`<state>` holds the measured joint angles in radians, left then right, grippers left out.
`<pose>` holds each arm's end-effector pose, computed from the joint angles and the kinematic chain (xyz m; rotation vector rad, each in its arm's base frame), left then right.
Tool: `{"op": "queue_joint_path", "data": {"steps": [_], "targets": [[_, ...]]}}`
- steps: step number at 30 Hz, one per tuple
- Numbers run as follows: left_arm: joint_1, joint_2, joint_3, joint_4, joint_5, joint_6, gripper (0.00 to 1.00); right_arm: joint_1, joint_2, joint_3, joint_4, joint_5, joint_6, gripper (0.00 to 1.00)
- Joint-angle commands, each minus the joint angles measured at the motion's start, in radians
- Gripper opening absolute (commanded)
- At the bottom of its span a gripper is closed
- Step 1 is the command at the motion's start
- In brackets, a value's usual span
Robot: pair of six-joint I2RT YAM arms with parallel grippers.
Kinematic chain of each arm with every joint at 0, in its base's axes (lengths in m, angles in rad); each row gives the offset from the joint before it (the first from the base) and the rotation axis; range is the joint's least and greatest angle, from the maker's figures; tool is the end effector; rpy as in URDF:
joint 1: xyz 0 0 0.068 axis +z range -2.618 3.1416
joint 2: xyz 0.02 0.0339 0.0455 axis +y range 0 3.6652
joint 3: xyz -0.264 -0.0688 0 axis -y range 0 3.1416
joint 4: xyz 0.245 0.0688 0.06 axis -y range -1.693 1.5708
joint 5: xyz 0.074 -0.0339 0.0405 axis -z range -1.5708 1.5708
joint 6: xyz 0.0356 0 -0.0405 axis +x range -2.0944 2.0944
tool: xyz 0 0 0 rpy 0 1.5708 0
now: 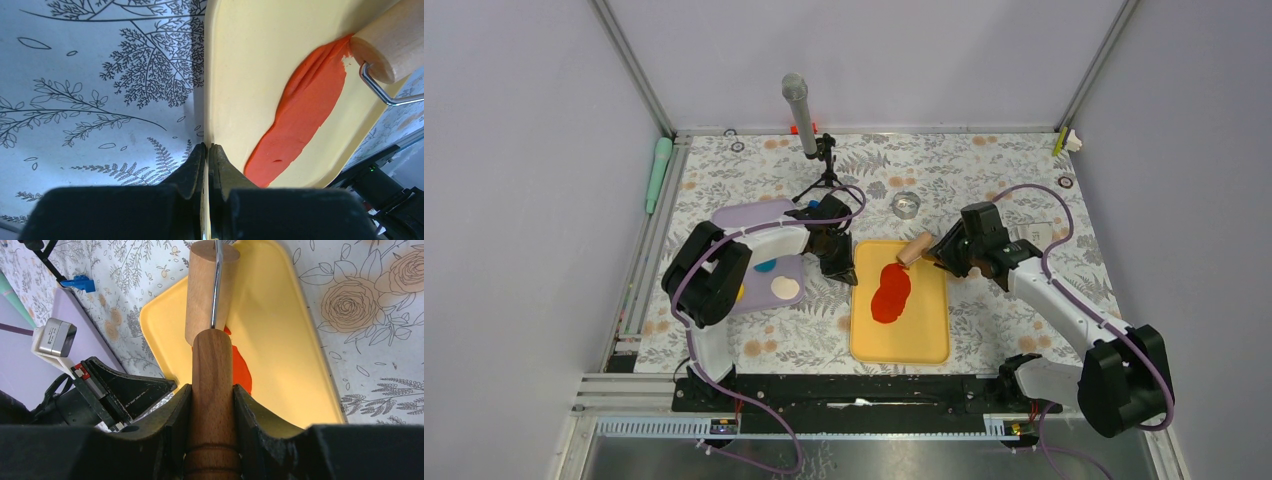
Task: Roll out the dumpling wrappers from the dough
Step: Flatten out the dough on the work surface.
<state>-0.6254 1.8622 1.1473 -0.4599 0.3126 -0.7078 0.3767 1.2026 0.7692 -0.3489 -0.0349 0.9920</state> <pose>0.2869 -0.2207 0.1515 -0.0282 2.9359 -0.7275 0.2322 0.0932 0.2341 0.7297 2.3556 0.6819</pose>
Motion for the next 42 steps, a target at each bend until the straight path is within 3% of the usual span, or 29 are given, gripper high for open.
{"op": "queue_joint_path", "data": {"steps": [1,15,25,35,42], "targets": [[0.006,-0.013,-0.010,0.061,0.013,0.001,0.00,-0.005,-0.026,-0.025,0.012,0.038,-0.012,0.00],[0.022,-0.023,-0.021,0.088,-0.002,-0.030,0.00,-0.005,-0.115,0.095,-0.059,-0.052,-0.025,0.00],[0.055,-0.004,0.034,0.122,-0.017,-0.079,0.00,0.013,-0.086,0.127,-0.138,-0.236,-0.096,0.00],[0.056,0.019,0.016,0.102,0.046,-0.021,0.00,0.129,-0.089,-0.031,-0.085,-0.190,-0.016,0.00],[0.056,0.022,-0.002,0.097,0.068,0.000,0.00,0.192,-0.048,-0.113,-0.061,-0.014,-0.010,0.00]]}}
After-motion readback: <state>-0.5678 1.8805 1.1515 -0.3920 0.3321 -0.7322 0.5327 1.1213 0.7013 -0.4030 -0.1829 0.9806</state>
